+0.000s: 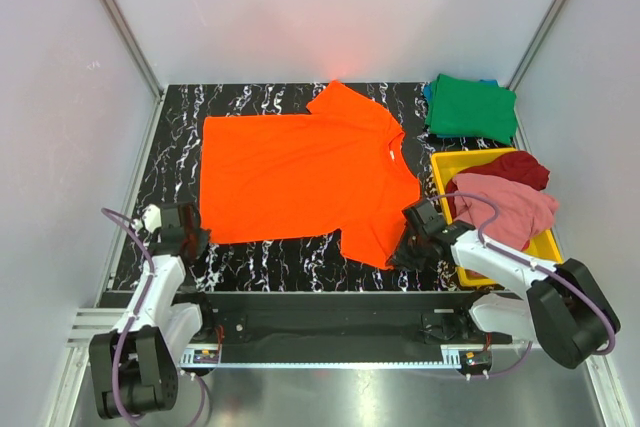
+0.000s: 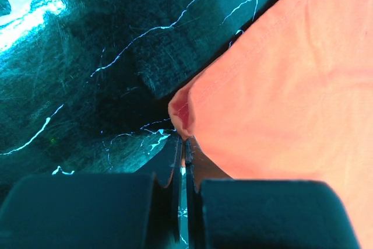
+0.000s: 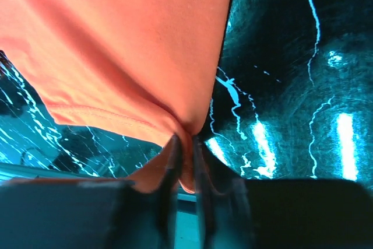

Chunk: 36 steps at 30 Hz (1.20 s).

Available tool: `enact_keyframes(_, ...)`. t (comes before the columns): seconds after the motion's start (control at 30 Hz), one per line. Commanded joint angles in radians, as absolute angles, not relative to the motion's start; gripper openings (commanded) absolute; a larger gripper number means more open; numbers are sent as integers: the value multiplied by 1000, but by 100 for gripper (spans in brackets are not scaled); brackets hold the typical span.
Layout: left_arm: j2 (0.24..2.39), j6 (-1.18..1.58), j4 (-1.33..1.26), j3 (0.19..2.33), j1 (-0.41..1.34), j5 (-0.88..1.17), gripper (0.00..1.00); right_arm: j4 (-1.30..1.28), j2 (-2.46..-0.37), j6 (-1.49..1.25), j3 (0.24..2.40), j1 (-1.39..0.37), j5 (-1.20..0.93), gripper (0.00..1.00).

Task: Fold and stack the t-shirts
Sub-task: Fold the tshirt

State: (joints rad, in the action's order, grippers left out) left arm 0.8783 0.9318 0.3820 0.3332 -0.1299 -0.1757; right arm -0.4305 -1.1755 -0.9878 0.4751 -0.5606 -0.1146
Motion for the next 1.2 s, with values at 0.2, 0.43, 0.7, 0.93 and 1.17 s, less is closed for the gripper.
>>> enact_keyframes(0.2, 783, 893, 362, 340, -140, -143, 0, -534, -1111, -983, 564, -569, -43, 0)
enact_keyframes(0.43, 741, 881, 422, 420, -141, -118, 0, -649, -1121, -934, 725, -569, 35, 0)
enact_keyframes(0.7, 876, 881, 394, 540, -141, -83, 0, -707, -1303, -764, 1069, -568, 228, 0)
enact_keyframes(0.93, 1028, 873, 368, 663, -141, -95, 0, -723, -1518, -614, 1351, -537, 302, 0)
enact_keyframes(1.17, 1190, 896, 353, 764, -144, -126, 0, -732, -1718, -499, 1593, -476, 290, 0)
